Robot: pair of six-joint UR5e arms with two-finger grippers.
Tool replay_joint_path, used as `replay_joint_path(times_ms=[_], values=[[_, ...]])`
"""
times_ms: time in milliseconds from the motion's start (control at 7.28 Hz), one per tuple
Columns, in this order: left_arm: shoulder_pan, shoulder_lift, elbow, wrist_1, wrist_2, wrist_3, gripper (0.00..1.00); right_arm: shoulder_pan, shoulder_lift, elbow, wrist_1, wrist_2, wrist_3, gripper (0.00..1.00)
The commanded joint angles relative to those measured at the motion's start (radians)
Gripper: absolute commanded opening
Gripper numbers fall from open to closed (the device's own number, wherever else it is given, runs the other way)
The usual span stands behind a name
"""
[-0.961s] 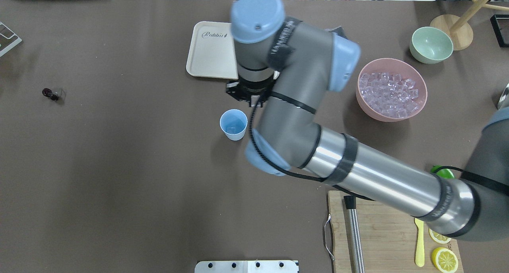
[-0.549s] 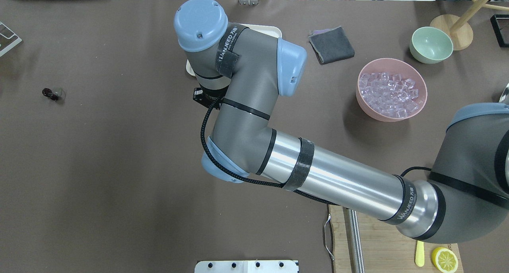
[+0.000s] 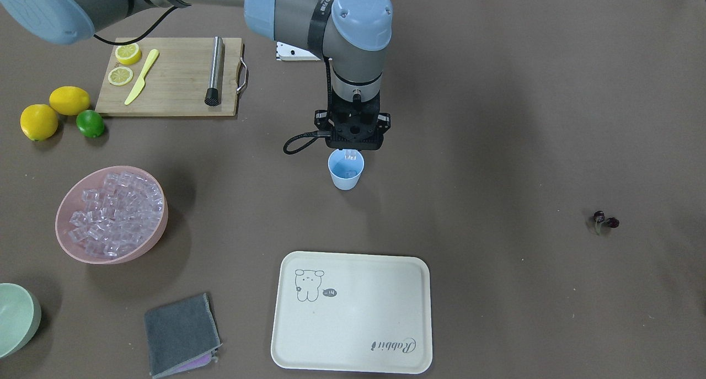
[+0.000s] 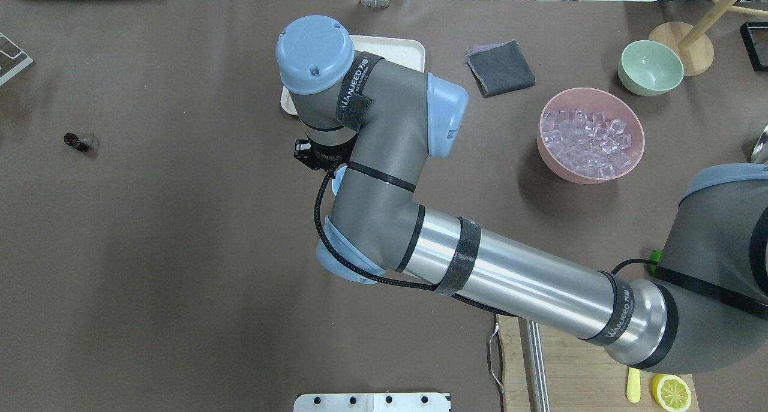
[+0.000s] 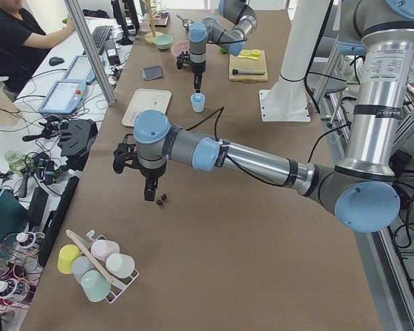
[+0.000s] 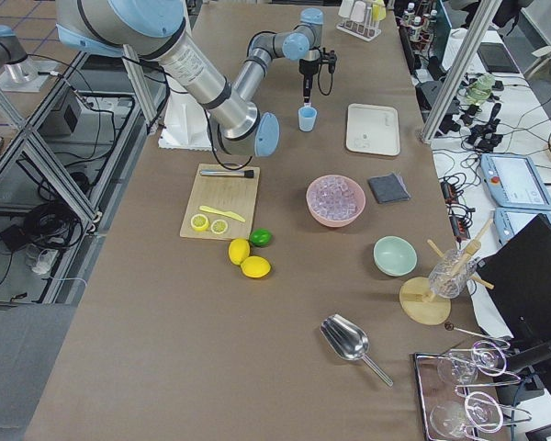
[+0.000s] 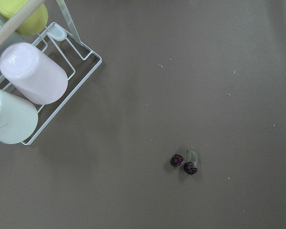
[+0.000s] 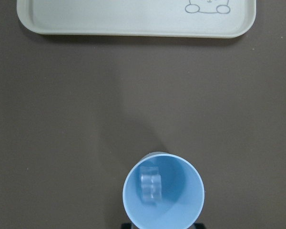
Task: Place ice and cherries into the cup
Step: 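Carry the ice cube to the light-blue cup and release it inside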
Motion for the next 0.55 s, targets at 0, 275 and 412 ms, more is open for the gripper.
replay_joint_path(times_ms=[0,275,412], values=[[0.0,0.0,0.001,0.0,0.0,0.0,0.98,-0.002,-0.075,0.104,-0.003,-0.007,-0.008,1.0],[0.0,0.004,-0.006,0.0,-0.001,0.0,0.98,0.033,-0.267,0.29,-0.01,-0.01,-0.122,0.99],[0.0,0.007,-0.012,0.0,-0.001,0.0,0.98,0.094,-0.371,0.346,-0.005,-0.007,-0.222,0.99]])
